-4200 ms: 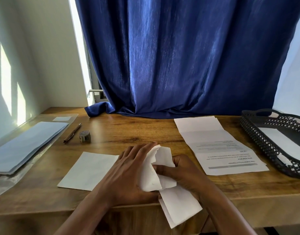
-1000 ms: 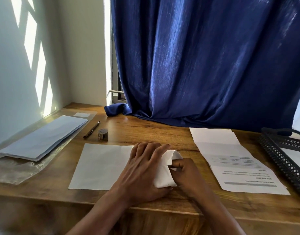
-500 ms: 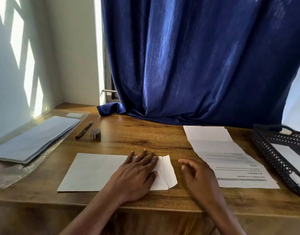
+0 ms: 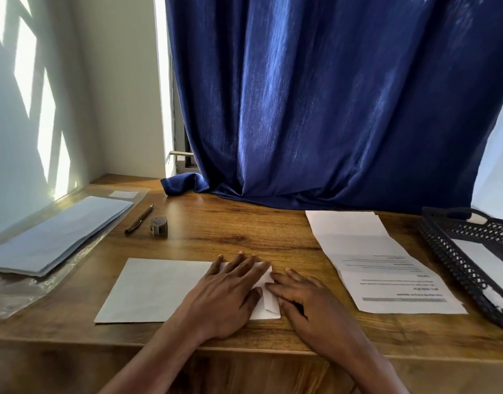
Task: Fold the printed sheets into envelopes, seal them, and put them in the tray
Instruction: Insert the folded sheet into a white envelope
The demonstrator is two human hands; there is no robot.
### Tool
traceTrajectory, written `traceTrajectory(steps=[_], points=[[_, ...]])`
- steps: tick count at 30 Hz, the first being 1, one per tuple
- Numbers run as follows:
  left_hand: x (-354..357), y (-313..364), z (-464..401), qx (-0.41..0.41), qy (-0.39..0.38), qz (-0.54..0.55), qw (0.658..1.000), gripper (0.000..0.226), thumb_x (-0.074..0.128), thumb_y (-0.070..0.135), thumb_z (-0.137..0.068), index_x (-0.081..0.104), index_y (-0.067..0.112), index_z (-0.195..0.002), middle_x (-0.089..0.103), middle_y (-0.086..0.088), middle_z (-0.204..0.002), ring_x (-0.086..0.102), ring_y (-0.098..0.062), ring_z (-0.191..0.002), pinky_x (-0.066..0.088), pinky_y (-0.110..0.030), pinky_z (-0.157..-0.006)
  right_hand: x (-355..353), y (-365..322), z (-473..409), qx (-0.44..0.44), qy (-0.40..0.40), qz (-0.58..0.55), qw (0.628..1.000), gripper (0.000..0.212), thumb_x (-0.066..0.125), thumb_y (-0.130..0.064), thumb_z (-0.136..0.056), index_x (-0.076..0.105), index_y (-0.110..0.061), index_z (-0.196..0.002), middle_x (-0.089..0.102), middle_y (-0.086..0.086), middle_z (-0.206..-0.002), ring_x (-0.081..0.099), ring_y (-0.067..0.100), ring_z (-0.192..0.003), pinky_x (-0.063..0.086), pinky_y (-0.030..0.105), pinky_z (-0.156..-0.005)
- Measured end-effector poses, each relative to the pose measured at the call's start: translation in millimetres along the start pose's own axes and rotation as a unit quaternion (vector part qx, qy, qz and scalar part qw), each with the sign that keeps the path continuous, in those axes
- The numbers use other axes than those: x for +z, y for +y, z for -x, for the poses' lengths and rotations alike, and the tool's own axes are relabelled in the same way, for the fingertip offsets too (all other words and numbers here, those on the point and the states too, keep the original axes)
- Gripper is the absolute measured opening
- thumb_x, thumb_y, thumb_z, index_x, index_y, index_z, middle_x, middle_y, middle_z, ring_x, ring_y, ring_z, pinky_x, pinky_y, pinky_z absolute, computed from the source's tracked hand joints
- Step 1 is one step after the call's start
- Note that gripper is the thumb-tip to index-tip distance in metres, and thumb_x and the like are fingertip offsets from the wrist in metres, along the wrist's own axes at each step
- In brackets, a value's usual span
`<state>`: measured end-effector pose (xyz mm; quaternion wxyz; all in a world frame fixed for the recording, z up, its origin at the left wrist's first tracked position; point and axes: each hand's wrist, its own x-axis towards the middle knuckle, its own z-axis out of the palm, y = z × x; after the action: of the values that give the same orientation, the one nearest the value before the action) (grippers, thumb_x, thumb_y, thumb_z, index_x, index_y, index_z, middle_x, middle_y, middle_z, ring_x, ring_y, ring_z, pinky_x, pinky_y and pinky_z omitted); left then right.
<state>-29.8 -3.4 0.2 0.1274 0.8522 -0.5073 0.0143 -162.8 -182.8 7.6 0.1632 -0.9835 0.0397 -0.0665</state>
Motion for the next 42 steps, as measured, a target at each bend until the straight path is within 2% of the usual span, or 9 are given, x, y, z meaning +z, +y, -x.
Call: traceTrajectory(steps=[11, 14, 22, 26, 28, 32, 35, 38, 42], points=[[-1.0, 2.4, -1.2, -0.009, -0.012, -0.002, 1.0, 0.073, 0.001, 0.07, -0.099, 0.009, 0.037, -0.164, 0.002, 0.009, -0.172, -0.011, -0.005, -0.156, -0.007, -0.04, -0.129, -2.1, -13.1, 22.6, -0.035, -0.067, 0.076, 0.994, 0.059, 0.01, -0.072, -0.096, -0.004, -0.06, -0.152, -0.017, -0.053, -0.143, -0.025, -0.022, -0.139, -0.014, 0.022, -0.116], [0.1, 1.0, -1.8, -0.01, -0.007, -0.017, 1.0, 0.072, 0.01, 0.068, -0.102, 0.008, 0.032, -0.165, 0.002, 0.01, -0.172, -0.01, -0.005, -0.156, -0.008, -0.036, -0.128, -1.1, -16.0, 30.4, -0.033, -0.082, 0.09, 0.992, 0.062, 0.005, -0.072, -0.092, -0.013, -0.062, -0.15, -0.023, -0.051, -0.145, -0.032, -0.021, -0.136, -0.018, 0.022, -0.115], [1.8, -0.3, -2.9, -0.006, 0.0, -0.017, 1.0, 0.067, 0.021, 0.06, -0.106, 0.01, 0.03, -0.165, 0.002, 0.009, -0.172, -0.008, -0.008, -0.157, -0.007, -0.035, -0.128, -2.6, -15.8, 42.3, -0.021, -0.041, 0.048, 0.998, 0.068, 0.013, -0.077, -0.089, 0.017, -0.055, -0.154, -0.003, -0.046, -0.154, -0.018, -0.022, -0.142, -0.004, 0.023, -0.125], [3.7, -1.7, -3.6, 0.0, 0.009, -0.011, 1.0, 0.067, 0.02, 0.061, -0.105, 0.01, 0.032, -0.165, 0.003, 0.009, -0.172, -0.008, -0.007, -0.157, -0.008, -0.032, -0.127, 1.2, -25.0, 34.9, -0.027, -0.097, 0.12, 0.988, 0.093, -0.005, -0.098, -0.073, -0.034, -0.049, -0.146, -0.044, -0.034, -0.148, -0.042, -0.01, -0.136, -0.02, 0.03, -0.118], [5.6, -2.6, -3.8, 0.001, 0.015, -0.009, 1.0, 0.067, 0.02, 0.061, -0.105, 0.011, 0.032, -0.165, 0.004, 0.01, -0.172, -0.007, -0.006, -0.157, -0.009, -0.032, -0.126, 3.0, -27.1, 32.3, -0.028, -0.119, 0.137, 0.983, 0.098, -0.002, -0.102, -0.069, -0.041, -0.048, -0.141, -0.049, -0.033, -0.143, -0.047, -0.008, -0.132, -0.023, 0.032, -0.116], [6.9, -3.7, -2.4, 0.0, 0.026, 0.003, 1.0, 0.068, 0.022, 0.062, -0.103, 0.015, 0.032, -0.165, 0.007, 0.01, -0.172, -0.005, -0.005, -0.157, -0.006, -0.031, -0.127, 7.8, -23.2, 35.2, -0.026, -0.089, 0.135, 0.986, 0.1, 0.011, -0.098, -0.076, -0.031, -0.047, -0.15, -0.036, -0.03, -0.155, -0.036, -0.008, -0.141, -0.017, 0.034, -0.121], [-1.7, -1.7, 2.7, 0.017, 0.106, 0.06, 0.992, 0.06, 0.033, 0.061, -0.103, 0.033, 0.038, -0.159, 0.023, 0.015, -0.169, 0.01, -0.001, -0.156, 0.007, -0.033, -0.129, 9.8, -22.5, 39.0, -0.036, -0.044, 0.124, 0.991, 0.101, 0.021, -0.095, -0.078, -0.007, -0.043, -0.16, -0.018, -0.027, -0.163, -0.022, -0.005, -0.149, -0.009, 0.034, -0.124], [-19.3, -0.6, 17.4, 0.038, 0.198, 0.099, 0.975, 0.046, 0.045, 0.059, -0.103, 0.053, 0.042, -0.145, 0.041, 0.023, -0.157, 0.029, 0.004, -0.147, 0.031, -0.032, -0.121, 12.2, -20.1, 47.2, -0.066, 0.054, 0.111, 0.99, 0.091, 0.033, -0.092, -0.083, 0.039, -0.037, -0.155, 0.025, -0.021, -0.164, 0.017, 0.002, -0.152, 0.022, 0.041, -0.123], [-36.2, -19.0, 60.2, 0.012, 0.141, 0.05, 0.989, 0.067, 0.04, 0.087, -0.089, 0.048, 0.051, -0.145, 0.036, 0.035, -0.154, 0.025, 0.011, -0.144, 0.033, -0.027, -0.117, 14.4, -8.8, 58.2, -0.109, 0.172, 0.056, 0.978, 0.066, 0.06, -0.08, -0.081, 0.067, -0.035, -0.129, 0.06, -0.017, -0.139, 0.052, 0.006, -0.134, 0.05, 0.034, -0.105]])
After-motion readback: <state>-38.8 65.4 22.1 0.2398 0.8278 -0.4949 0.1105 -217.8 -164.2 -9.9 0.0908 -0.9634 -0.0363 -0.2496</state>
